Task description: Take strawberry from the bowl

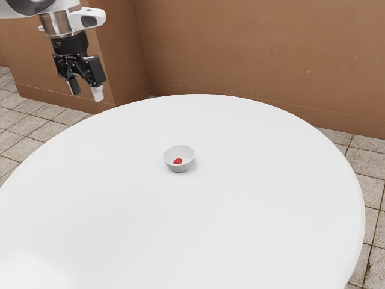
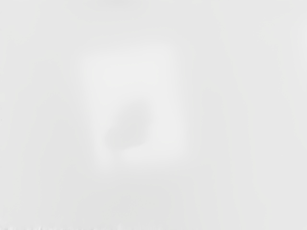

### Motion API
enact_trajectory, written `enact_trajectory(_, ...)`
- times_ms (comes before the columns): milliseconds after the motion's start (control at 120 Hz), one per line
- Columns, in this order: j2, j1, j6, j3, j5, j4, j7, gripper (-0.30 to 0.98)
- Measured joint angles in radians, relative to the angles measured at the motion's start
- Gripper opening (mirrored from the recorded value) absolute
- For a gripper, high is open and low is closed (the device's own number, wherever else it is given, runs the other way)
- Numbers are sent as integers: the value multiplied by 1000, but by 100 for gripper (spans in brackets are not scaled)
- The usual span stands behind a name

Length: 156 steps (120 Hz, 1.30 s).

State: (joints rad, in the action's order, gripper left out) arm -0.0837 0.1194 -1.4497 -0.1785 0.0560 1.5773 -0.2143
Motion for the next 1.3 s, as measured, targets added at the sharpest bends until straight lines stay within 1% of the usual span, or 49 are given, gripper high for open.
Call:
enact_trajectory(150,-3,1,-1,1,-15,1,-6,69)
enact_trajectory(233,-14,1,-3,2,-6,14,-8,69)
enact_trajectory(283,-14,-9,-3,21,0,19,-10,69)
enact_trajectory(367,61,9,-14,38,7,8,-35,69)
enact_trajectory(542,152,54,-38,56,12,-29,-83,69)
enact_trajectory(633,212,29,-44,57,12,-72,-103,68)
enact_trajectory(717,234,3,-48,56,12,-86,-120,69)
enact_trajectory(833,283,4,-51,56,12,-120,-139,69)
enact_trajectory(900,332,4,-55,55,12,-140,-157,69)
enact_trajectory(1000,366,-1,-87,54,8,-111,-214,69)
enact_trajectory(1075,372,-12,-144,54,7,-44,-278,69)
enact_trajectory(1158,387,-23,-204,54,5,-3,-351,69)
enact_trajectory(1233,431,-19,-251,55,4,-12,-418,69)
enact_trajectory(1300,503,-12,-283,58,3,-85,-488,69)
